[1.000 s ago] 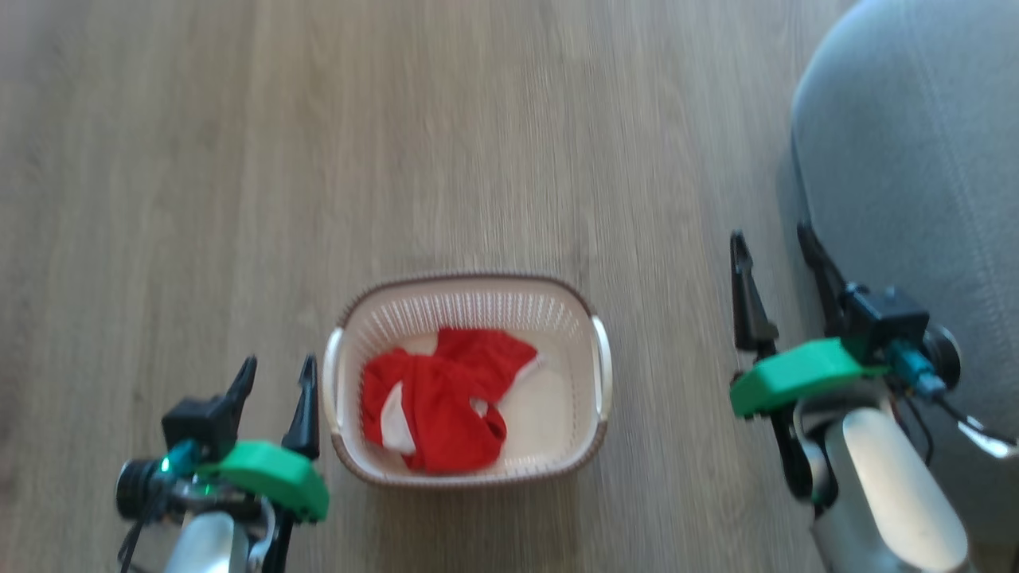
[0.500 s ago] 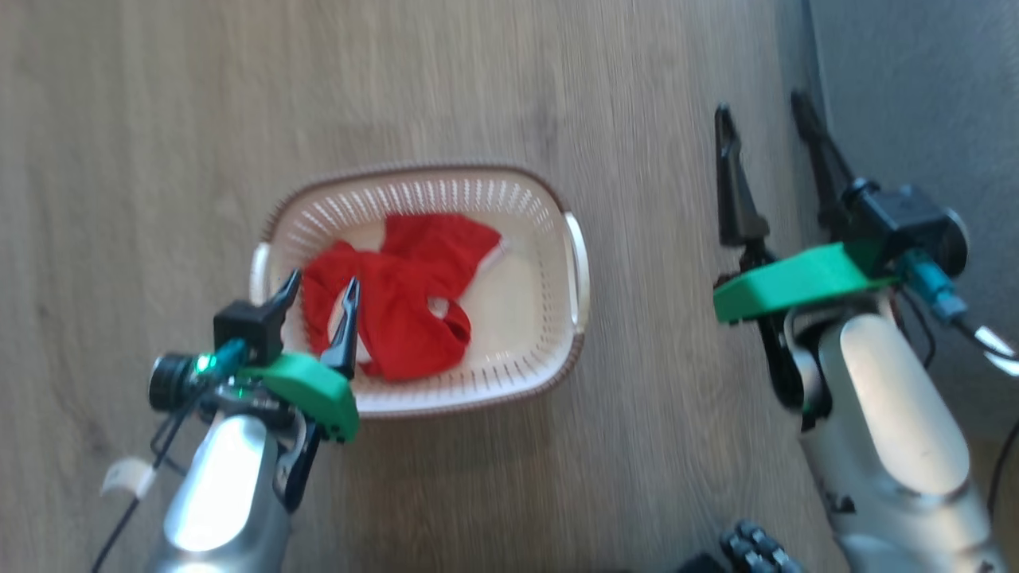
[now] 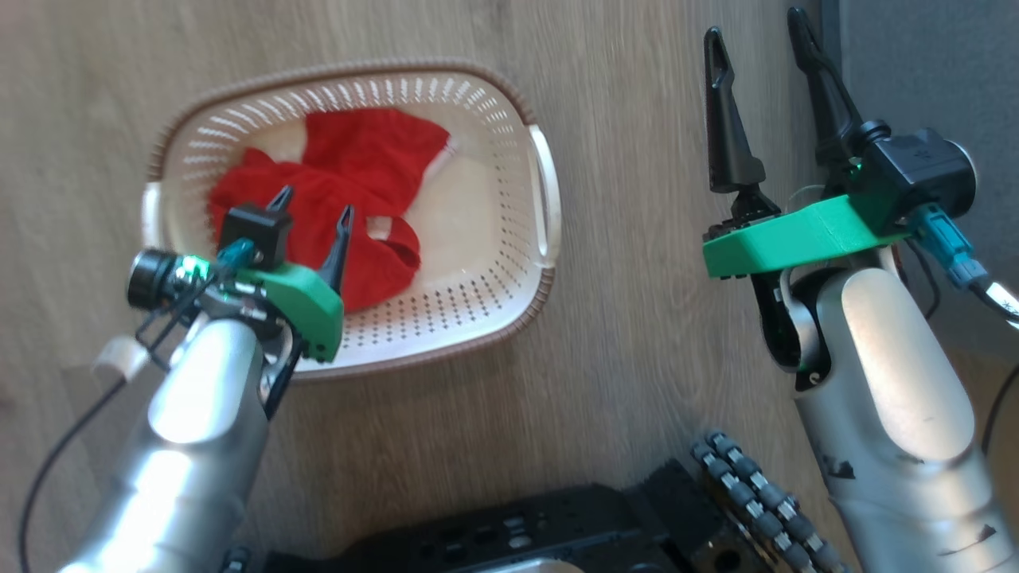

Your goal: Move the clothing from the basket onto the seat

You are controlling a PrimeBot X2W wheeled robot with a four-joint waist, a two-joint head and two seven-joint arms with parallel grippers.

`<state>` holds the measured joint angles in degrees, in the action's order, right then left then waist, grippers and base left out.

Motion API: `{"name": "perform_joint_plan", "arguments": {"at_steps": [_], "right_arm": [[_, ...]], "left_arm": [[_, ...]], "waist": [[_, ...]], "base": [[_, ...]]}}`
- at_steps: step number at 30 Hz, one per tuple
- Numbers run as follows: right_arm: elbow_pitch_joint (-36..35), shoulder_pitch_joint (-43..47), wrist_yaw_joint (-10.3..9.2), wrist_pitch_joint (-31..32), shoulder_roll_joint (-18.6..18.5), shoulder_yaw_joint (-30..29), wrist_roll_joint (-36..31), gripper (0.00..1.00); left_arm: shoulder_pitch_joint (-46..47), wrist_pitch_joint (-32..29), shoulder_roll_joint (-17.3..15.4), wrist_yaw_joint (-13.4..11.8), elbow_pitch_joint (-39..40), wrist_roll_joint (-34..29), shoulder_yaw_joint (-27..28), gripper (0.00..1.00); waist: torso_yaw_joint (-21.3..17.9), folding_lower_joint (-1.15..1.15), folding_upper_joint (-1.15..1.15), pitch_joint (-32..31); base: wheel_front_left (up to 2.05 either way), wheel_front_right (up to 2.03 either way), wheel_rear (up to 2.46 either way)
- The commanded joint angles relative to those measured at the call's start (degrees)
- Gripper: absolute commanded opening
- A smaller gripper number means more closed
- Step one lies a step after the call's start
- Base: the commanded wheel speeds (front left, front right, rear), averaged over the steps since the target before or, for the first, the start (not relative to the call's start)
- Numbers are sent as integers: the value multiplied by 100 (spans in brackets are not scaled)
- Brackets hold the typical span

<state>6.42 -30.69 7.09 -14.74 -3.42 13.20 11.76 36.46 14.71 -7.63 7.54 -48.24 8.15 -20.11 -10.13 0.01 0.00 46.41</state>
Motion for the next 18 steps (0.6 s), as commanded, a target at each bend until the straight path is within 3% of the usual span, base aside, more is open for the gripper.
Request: {"name": "perform_joint_plan", "arguments": {"at_steps": [1,6,13,18], "right_arm": [[-192,61,40,-26,54,90,44,100],[-268,7,40,-26,54,150,116,100],[-348,-24,40,-26,54,238,313,100],[-344,-15,40,-26,54,269,407,100]], "left_arm": [[31,29,-171,-6,-39,-75,46,100],[682,29,-313,-22,-863,-316,-275,100],[1447,-175,-460,-417,-1895,-778,-629,100],[1689,-323,-461,-494,-2258,-867,-762,100]], "waist": [[-157,-1,0,250],[-304,-1,0,583],[-467,-1,0,829],[-521,-1,0,879]], "base": [[0,0,0],[0,0,0],[0,0,0],[0,0,0]]}}
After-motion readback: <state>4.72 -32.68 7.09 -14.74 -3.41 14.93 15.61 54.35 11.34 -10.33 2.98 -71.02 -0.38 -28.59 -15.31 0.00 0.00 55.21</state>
